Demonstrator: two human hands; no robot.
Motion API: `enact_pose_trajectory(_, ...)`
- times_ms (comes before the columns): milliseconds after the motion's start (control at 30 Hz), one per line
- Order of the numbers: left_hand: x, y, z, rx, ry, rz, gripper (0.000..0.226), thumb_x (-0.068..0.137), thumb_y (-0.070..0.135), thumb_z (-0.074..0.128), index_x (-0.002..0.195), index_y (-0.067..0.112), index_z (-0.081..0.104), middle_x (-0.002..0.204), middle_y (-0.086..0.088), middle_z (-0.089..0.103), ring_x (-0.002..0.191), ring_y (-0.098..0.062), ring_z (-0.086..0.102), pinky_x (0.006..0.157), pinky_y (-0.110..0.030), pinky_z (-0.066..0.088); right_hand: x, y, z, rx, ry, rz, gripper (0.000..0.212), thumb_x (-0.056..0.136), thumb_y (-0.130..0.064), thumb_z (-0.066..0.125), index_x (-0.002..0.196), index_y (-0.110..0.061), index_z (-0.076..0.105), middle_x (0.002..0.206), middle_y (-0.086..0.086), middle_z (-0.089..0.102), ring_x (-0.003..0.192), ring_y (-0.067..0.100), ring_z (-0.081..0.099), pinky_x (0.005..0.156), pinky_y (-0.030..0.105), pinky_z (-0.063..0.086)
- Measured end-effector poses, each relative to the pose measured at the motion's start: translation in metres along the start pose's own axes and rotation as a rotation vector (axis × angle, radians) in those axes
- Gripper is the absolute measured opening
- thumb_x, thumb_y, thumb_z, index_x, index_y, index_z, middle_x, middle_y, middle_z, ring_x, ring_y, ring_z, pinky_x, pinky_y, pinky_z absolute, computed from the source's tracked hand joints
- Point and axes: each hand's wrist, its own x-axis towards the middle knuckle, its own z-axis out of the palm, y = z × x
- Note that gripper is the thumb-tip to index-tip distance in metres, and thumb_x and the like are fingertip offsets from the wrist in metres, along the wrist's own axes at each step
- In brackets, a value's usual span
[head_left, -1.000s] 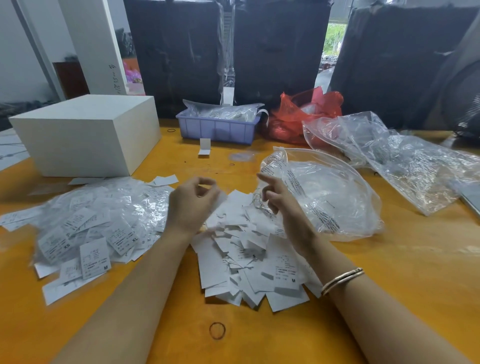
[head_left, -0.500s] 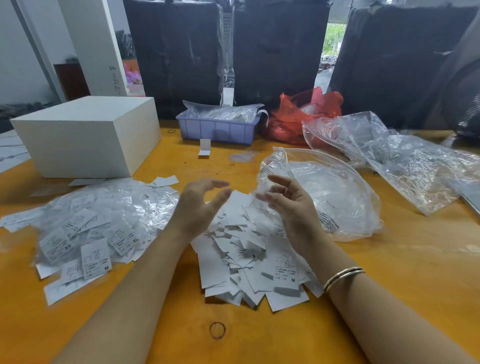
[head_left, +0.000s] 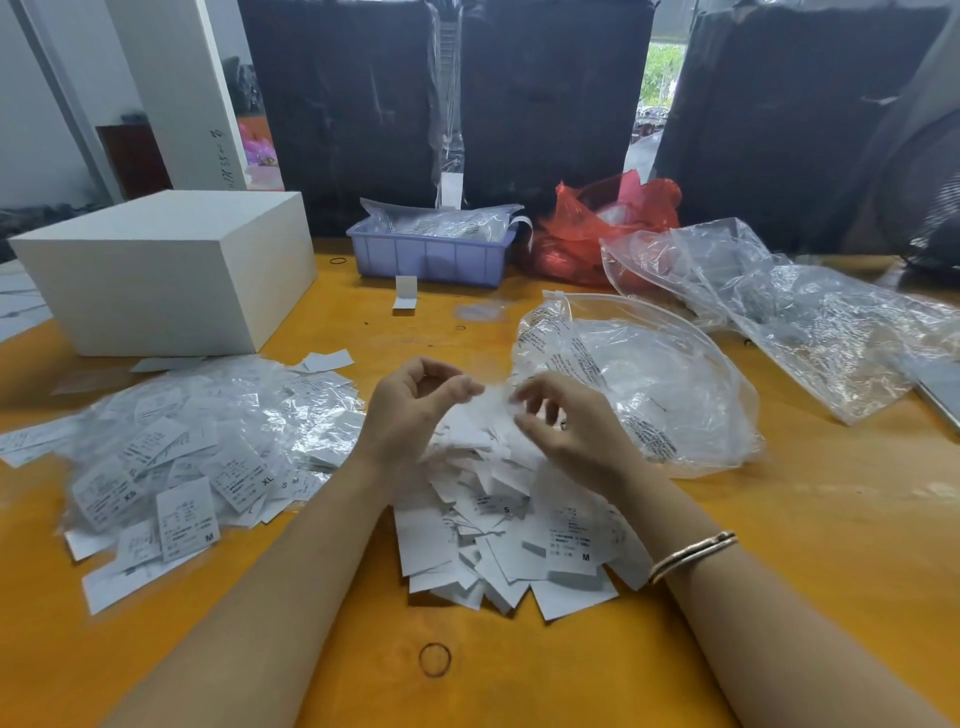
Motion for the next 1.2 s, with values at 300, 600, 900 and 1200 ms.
enact_pose_trajectory(300, 0.004, -0.005, -0.003, 0.057, 0.075, 0.051, 0.007, 0.086, 0.011, 0.067, 0.085, 0.018, 0.063, 0.082, -0.001, 0.068, 0.076, -0.005, 0.064, 0.070, -0.011, 0.049, -0.003, 0.011, -0.012, -0.361, -0.211, -0.106, 0.027, 0.077, -0.038, 0.070, 0.094, -0.018, 0.075, 0.090, -0.005, 0.069, 0.078, 0.011, 0.056, 0.073, 0.027, 0.043)
enact_pose_trajectory(600, 0.002, -0.006, -0.002, 0.124, 0.039, 0.062, 0.006, 0.084, 0.013, 0.069, 0.086, 0.018, 0.068, 0.081, 0.004, 0.068, 0.073, 0.001, 0.062, 0.067, -0.009, 0.048, -0.001, 0.009, -0.010, 0.021, -0.068, 0.084, 0.002, 0.081, -0.024, 0.070, 0.082, -0.025, 0.070, 0.085, -0.010, 0.061, 0.077, 0.007, 0.053, 0.071, 0.017, 0.043)
enact_pose_trajectory(900, -0.003, 0.005, -0.003, -0.136, -0.251, -0.105, 0.011, 0.066, 0.027, 0.074, 0.072, 0.018, 0.074, 0.096, 0.010, 0.072, 0.092, 0.001, 0.065, 0.069, -0.006, 0.047, -0.001, 0.005, -0.017, 1.083, 0.056, 0.253, 0.017, 0.085, -0.017, 0.056, 0.087, -0.021, 0.073, 0.073, 0.000, 0.064, 0.066, 0.010, 0.054, 0.059, 0.017, 0.045)
enact_pose_trajectory(1200, -0.005, 0.003, 0.000, -0.079, -0.245, -0.080, 0.012, 0.065, 0.023, 0.075, 0.075, 0.018, 0.074, 0.075, 0.002, 0.073, 0.074, -0.006, 0.067, 0.067, -0.010, 0.048, -0.003, 0.000, -0.012, 0.788, -0.036, 0.298, 0.030, 0.086, -0.039, 0.055, 0.108, -0.019, 0.063, 0.083, 0.010, 0.058, 0.067, 0.012, 0.051, 0.064, 0.025, 0.041)
